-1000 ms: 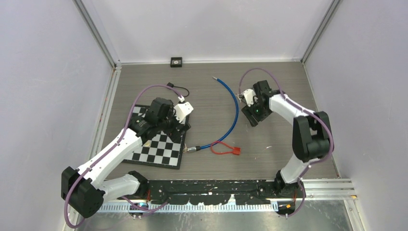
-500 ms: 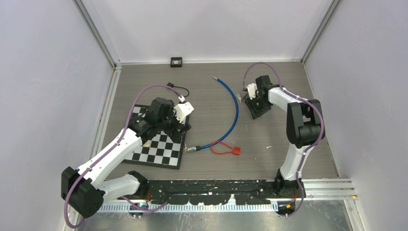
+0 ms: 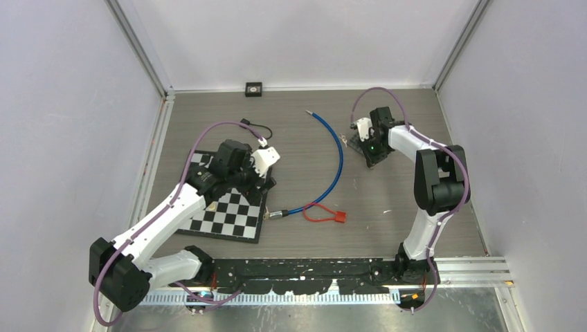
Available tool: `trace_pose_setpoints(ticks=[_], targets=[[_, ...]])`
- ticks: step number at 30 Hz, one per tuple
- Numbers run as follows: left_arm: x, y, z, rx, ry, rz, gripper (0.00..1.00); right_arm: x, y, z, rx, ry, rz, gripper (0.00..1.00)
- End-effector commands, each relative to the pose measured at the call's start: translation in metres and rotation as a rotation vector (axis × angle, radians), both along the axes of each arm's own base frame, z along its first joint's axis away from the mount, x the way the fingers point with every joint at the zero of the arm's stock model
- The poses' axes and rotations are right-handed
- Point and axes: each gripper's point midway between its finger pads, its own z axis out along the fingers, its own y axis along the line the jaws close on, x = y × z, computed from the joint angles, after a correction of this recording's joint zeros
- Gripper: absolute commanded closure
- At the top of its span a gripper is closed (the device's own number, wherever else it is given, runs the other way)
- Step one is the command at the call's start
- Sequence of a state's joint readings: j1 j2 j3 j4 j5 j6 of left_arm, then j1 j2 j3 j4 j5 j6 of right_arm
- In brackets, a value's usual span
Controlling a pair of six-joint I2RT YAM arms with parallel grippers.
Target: Unlock with the key
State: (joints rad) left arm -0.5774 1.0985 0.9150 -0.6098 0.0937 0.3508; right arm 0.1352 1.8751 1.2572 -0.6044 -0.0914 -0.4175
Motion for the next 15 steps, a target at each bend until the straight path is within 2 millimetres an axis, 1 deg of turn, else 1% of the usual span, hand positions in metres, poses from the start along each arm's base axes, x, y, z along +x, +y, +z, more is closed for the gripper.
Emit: trace_pose_setpoints(ticks=[1, 4, 8, 10, 12, 15], targets=[[0.015, -0.017, 0.02, -0.05, -0.047, -0.049, 0.01, -0.017, 0.002, 0.011, 0.032, 0.009, 0.029, 0.99], [0.018, -0.028, 0.022, -0.076, -0.035, -0.077, 0.02, -0.027, 0.011, 0.021, 0.084, 0.018, 0.066, 1.0], [0.018, -0.049, 0.026, -0.167, -0.021, -0.128, 0.03, -0.046, 0.034, 0.042, 0.212, 0.037, 0.149, 1.0], [0.017, -0.063, 0.029, -0.227, 0.003, -0.157, 0.05, -0.055, 0.048, 0.06, 0.297, 0.032, 0.194, 1.0], [0.015, -0.079, 0.034, -0.297, 0.04, -0.189, 0.06, -0.065, 0.065, 0.081, 0.397, 0.021, 0.254, 1.0], [0.007, -0.107, 0.049, -0.43, 0.099, -0.291, 0.1, -0.082, 0.091, 0.115, 0.531, 0.004, 0.353, 1.0]])
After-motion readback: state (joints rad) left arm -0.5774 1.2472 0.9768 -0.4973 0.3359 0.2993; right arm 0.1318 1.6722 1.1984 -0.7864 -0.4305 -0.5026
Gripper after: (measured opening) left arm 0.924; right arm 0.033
